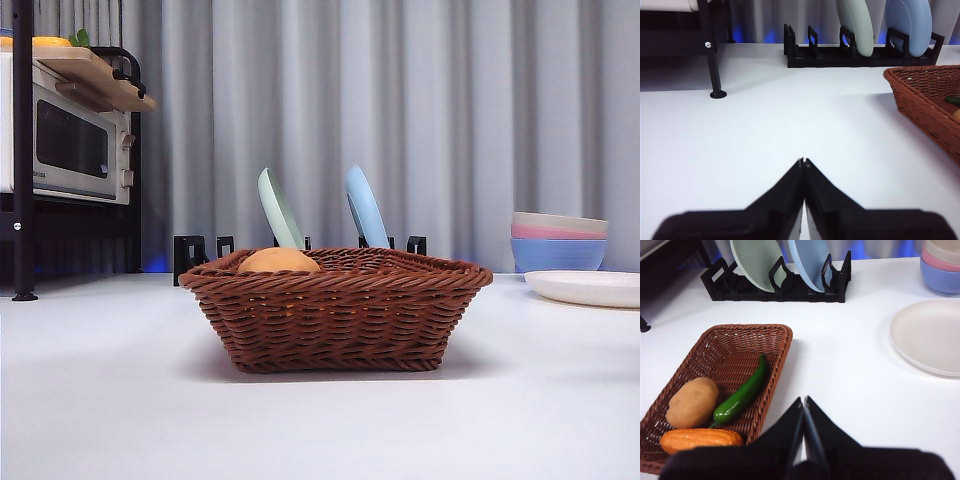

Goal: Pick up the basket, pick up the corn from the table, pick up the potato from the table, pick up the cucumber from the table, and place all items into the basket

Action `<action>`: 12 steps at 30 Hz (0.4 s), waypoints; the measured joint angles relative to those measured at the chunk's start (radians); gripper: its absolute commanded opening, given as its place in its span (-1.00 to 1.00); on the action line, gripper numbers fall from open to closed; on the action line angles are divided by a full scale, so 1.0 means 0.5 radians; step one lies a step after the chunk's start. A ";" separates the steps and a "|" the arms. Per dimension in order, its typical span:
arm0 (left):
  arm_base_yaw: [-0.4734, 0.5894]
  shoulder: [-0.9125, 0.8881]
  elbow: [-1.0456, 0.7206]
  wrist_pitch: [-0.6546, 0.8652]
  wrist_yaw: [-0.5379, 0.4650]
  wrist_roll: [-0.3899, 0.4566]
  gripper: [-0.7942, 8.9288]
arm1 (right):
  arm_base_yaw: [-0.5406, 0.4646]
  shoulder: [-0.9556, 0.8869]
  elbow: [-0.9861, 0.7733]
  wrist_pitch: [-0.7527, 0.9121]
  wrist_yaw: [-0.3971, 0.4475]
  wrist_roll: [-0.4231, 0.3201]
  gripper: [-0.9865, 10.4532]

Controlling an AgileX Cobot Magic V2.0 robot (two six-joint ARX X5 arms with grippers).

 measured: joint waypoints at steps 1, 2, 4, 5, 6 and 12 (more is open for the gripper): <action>0.000 0.000 0.000 0.000 0.000 0.000 -0.84 | 0.000 0.000 0.000 0.000 0.000 0.000 -0.86; 0.000 0.000 0.000 0.000 0.000 0.001 -0.84 | 0.000 0.000 0.000 0.000 0.000 0.000 -0.86; 0.000 0.000 0.000 0.000 0.000 0.005 -0.84 | 0.000 0.000 0.000 0.000 -0.001 0.000 -0.86; 0.000 0.000 0.000 0.000 -0.001 0.008 -0.84 | 0.000 0.000 0.000 0.000 0.000 0.000 -0.86; 0.000 0.000 0.000 0.000 -0.001 0.008 -0.84 | 0.000 0.000 0.000 0.000 0.000 0.000 -0.86; 0.000 0.000 0.000 0.001 -0.002 0.009 -0.84 | 0.000 0.000 0.000 0.000 0.000 0.000 -0.86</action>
